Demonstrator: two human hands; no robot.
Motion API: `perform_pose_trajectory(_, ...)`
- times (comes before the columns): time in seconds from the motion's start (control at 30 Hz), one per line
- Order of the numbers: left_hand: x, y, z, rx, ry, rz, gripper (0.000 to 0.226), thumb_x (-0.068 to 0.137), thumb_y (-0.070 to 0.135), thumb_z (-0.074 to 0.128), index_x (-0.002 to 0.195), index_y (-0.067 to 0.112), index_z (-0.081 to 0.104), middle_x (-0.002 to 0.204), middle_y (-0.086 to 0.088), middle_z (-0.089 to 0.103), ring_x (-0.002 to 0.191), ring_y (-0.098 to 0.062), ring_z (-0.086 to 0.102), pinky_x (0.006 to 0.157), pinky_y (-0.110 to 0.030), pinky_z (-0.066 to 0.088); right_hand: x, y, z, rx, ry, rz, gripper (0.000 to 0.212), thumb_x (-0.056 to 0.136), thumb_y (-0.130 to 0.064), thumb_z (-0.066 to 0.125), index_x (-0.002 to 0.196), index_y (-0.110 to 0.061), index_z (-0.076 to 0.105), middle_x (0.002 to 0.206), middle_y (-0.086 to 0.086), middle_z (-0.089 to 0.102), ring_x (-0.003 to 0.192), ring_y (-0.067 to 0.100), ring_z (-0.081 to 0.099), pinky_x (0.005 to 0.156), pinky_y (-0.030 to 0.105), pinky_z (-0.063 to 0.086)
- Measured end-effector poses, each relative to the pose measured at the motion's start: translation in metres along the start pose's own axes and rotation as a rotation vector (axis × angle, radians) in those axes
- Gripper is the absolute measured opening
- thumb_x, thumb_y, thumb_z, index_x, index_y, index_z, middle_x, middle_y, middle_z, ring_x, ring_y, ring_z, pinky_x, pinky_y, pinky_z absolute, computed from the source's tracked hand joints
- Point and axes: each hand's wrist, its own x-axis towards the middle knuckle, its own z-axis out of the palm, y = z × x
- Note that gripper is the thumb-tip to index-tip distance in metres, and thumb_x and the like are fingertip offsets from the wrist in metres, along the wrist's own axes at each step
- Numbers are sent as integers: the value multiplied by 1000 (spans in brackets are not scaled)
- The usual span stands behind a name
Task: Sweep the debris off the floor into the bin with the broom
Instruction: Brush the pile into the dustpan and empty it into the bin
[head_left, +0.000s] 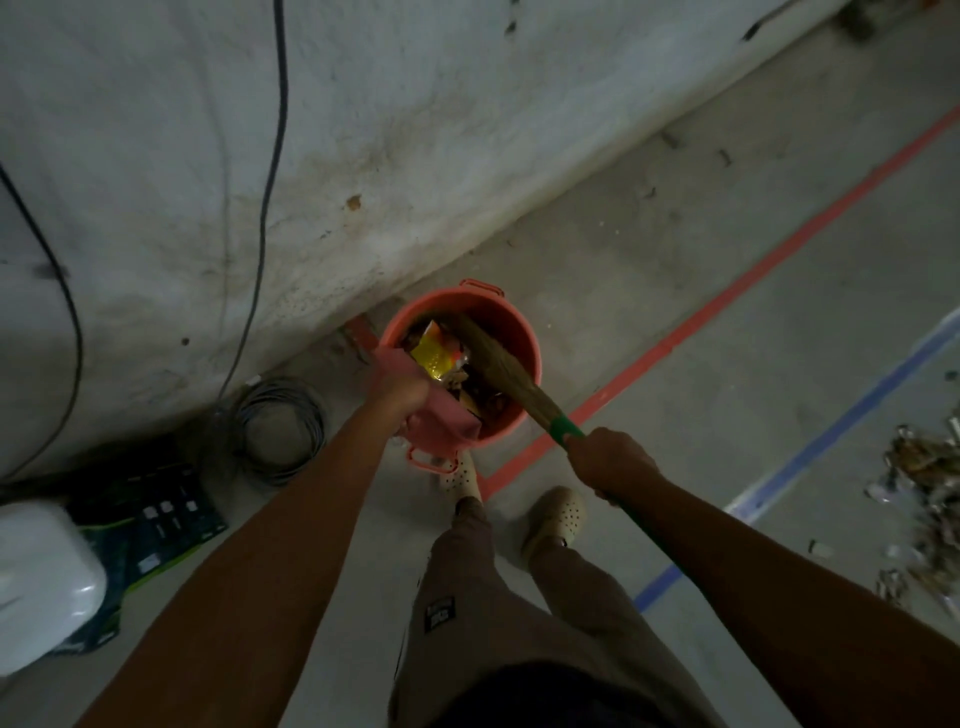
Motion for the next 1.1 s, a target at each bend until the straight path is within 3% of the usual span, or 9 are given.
perform_pose_trajectory(0.07,22,-9,2,-41,70,67,53,67,30,56,106,-6,64,60,-9,56,44,-20,56,46,-26,46,-11,6,-5,-63,39,-2,40,100,-49,41,88,-13,53,82,6,66,68,18,65,65,32,57)
perform_pose_trajectory(0.13,51,-22,8,3,152,59,31,75,30,57,90,4,63,60,-4,58,43,-13,52,40,-20,42,-20,15,-8,-126,71,-12,42,99,-49,40,97,-11,58,90,8,67,78,22,68,72,36,60)
perform_pose_trajectory(0.27,3,-31,29,-98,220,102,18,87,18,47,94,9,61,59,-6,53,51,-26,54,46,-30,44,-34,47,-7,-144,130,-23,51,99,-52,36,111,-10,62,101,10,67,88,27,68,79,36,56)
perform_pose_trajectory(0.37,-44,-35,51,-173,250,90,22,93,19,53,104,7,68,90,-9,62,83,-26,63,72,-37,58,-43,81,4,-131,167,-56,57,101,-56,31,114,-9,60,111,13,66,97,31,66,76,35,48)
perform_pose_trajectory(0.43,-64,-42,71,-221,242,91,28,96,18,52,117,4,66,105,-13,67,84,-22,60,67,-31,55,-48,110,17,-82,187,-85,58,101,-58,29,113,-10,59,111,13,66,95,32,65,75,36,49)
perform_pose_trajectory(0.53,-92,-53,105,-238,312,131,21,96,21,49,95,5,63,102,-20,70,80,-30,64,56,-32,48,-59,155,34,44,254,-102,57,99,-62,27,107,-14,57,100,11,65,86,30,65,72,37,53)
perform_pose_trajectory(0.8,-72,-73,202,-197,461,280,89,80,70,42,133,-1,53,130,-27,59,109,-46,61,92,-59,52,-99,287,49,354,479,-119,52,98,-65,27,88,-19,49,74,6,60,65,25,60,60,40,53)
perform_pose_trajectory(1.0,-174,-13,324,-94,304,553,75,82,72,50,87,-1,66,84,-23,71,70,-38,69,58,-41,59,-132,417,35,532,588,-13,51,100,-61,28,89,-17,52,72,3,57,64,20,58,58,35,50)
perform_pose_trajectory(1.1,-240,20,387,-44,172,692,51,92,51,58,68,6,57,56,-11,57,35,-18,49,33,-21,35,-144,474,27,625,618,70,53,100,-61,29,91,-16,55,74,3,57,66,19,57,59,34,49)
